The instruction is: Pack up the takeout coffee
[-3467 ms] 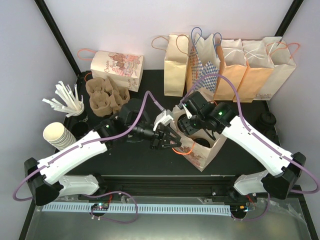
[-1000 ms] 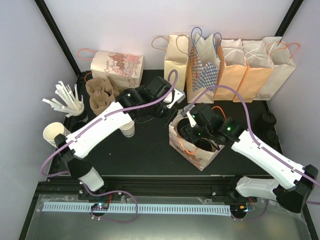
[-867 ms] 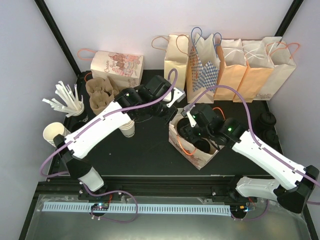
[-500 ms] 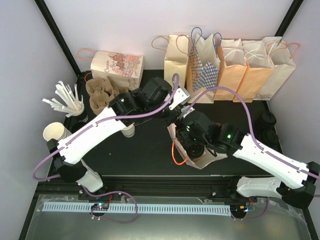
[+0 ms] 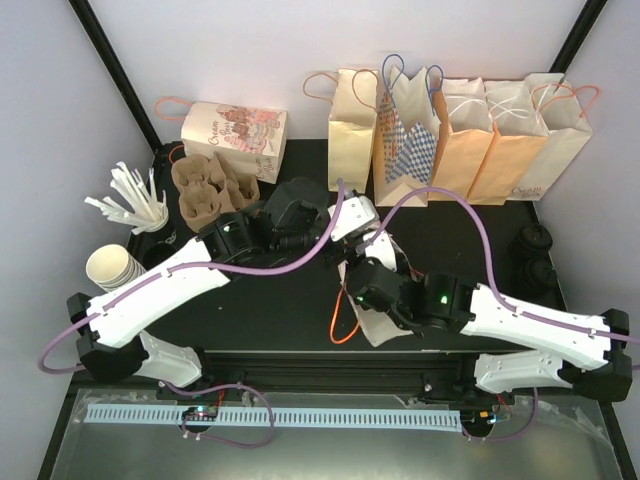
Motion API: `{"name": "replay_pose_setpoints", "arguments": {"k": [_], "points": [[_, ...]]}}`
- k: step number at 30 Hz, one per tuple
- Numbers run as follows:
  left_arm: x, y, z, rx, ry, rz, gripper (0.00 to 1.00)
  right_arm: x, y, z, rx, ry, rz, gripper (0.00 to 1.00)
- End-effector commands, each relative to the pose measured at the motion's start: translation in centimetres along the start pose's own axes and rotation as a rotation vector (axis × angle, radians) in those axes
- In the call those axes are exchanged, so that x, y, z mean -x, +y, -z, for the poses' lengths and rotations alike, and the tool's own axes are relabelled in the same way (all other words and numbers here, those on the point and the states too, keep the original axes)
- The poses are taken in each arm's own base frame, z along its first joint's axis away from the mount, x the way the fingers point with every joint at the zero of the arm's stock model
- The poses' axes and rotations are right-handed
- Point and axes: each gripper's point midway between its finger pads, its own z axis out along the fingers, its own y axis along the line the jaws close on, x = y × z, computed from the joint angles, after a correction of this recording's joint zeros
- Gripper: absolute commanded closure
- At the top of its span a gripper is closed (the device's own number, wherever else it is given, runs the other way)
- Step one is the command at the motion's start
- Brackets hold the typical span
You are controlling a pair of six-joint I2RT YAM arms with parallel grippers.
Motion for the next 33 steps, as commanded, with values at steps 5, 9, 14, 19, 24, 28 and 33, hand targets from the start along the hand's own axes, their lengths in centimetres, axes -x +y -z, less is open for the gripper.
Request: {"name": "replay_pose_setpoints", "arguments": {"k": [5, 9, 14, 19, 24, 28, 33], "points": [[1.2, -0.9, 1.7, 0.000, -0.135, -0.038, 0.99, 1.8, -2.6, 0.7, -0.127, -0.249, -0.100, 0.65], [0.6, -1.0, 1.4, -0.004, -0.114, -0.035, 0.98, 3.3, -3.4, 1.7, -0.132, -0.350, -0.112, 0.64], [-0.2, -1.0, 1.1, 0.000, -0.098, -0.037, 0.99, 4.1, -3.1, 2.2, -0.071, -0.434, -0.123, 0.61], [0.0, -0.9, 2.4, 0.014, -0.142, -0.043, 0.98, 3.5, -2.0, 0.9, -0.055, -0.411, -0.121, 0.60], [-0.3, -0.9, 2.7, 0.015, -0.156, -0.044, 0.98, 3.2, -2.2, -0.5, -0.100, -0.398, -0.136, 0.60], [-1.1, -1.0, 2.5, 0.010, -0.129, -0.033, 0.98, 2.9, -2.5, -1.7, -0.092, -0.363, -0.152, 0.61], [-3.2, -1.0, 2.0, 0.020, -0.097, -0.011, 0.99, 2.2, -2.0, -2.6, -0.078, -0.348, -0.145, 0.61]]}}
